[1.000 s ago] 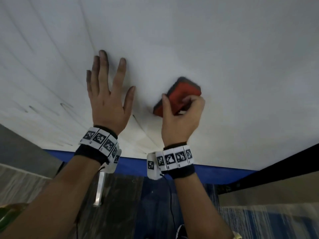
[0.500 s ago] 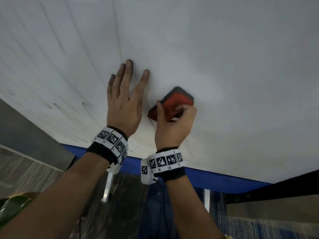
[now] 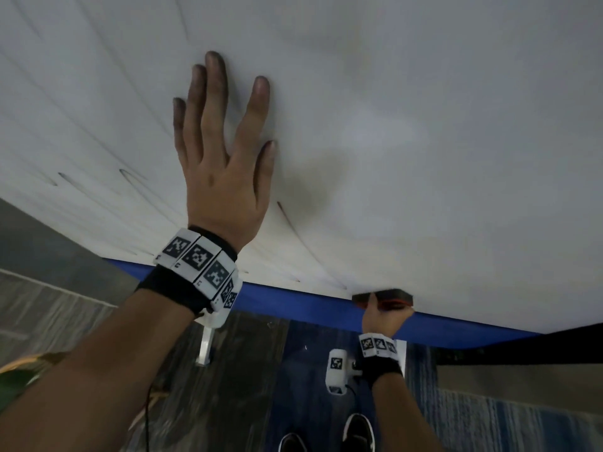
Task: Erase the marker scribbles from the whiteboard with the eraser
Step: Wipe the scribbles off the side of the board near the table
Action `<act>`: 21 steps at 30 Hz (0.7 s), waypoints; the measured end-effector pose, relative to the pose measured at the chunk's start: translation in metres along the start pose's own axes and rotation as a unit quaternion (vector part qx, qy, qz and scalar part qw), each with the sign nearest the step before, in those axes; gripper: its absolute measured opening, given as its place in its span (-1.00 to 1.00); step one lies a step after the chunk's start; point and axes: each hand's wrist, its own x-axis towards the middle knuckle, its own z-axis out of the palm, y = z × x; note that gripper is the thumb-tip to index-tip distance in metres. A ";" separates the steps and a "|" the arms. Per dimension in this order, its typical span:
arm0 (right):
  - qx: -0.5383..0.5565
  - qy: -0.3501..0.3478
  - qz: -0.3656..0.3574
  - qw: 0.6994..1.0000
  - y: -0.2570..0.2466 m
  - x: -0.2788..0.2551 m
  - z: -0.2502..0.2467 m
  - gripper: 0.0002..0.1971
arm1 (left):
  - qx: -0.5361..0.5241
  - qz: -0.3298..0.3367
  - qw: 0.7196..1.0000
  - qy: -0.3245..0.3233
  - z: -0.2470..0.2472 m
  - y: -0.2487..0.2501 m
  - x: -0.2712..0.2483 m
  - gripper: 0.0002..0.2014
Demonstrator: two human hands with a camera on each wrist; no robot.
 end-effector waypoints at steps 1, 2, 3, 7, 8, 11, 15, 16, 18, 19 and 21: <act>0.000 -0.013 0.036 0.999 0.015 0.017 -0.002 -0.62 | 0.001 -0.001 1.000 -0.001 0.001 0.000 -0.001 -0.50; -0.001 -0.037 0.077 0.996 0.028 0.032 -0.005 -0.65 | 0.003 0.001 1.000 -0.001 0.001 0.000 -0.002 -0.50; 0.015 -0.054 0.118 0.991 0.051 0.052 -0.006 -0.63 | 0.004 0.002 1.000 -0.002 0.001 0.000 -0.003 -0.50; 0.146 -0.038 0.191 0.970 0.045 0.031 0.004 -0.68 | 0.002 -0.002 1.000 -0.007 0.002 0.002 -0.004 -0.51; 0.189 -0.040 0.208 0.959 0.029 0.007 0.017 -0.65 | -0.001 -0.008 1.000 -0.007 0.002 0.004 -0.004 -0.51; 0.261 -0.068 0.267 0.925 -0.007 -0.066 0.063 -0.40 | -0.014 -0.026 0.999 -0.016 0.001 0.011 -0.004 -0.50; 0.246 -0.127 0.261 0.925 -0.050 -0.105 0.072 -0.47 | -0.013 -0.023 0.999 -0.023 -0.001 0.010 -0.007 -0.49; 0.234 -0.140 0.213 0.938 -0.061 -0.105 0.065 -0.56 | -0.012 -0.022 0.999 -0.023 -0.001 0.009 -0.008 -0.50; 0.223 -0.157 0.088 0.958 -0.074 -0.101 0.051 -0.64 | -0.014 -0.023 0.999 -0.024 0.000 0.009 -0.008 -0.50; 0.212 -0.157 0.038 0.964 -0.074 -0.098 0.049 -0.64 | -0.014 -0.025 0.999 -0.023 0.001 0.009 -0.008 -0.51; 0.164 -0.147 0.003 0.975 -0.058 -0.094 0.050 -0.60 | -0.018 -0.026 0.999 -0.021 0.000 0.010 -0.009 -0.51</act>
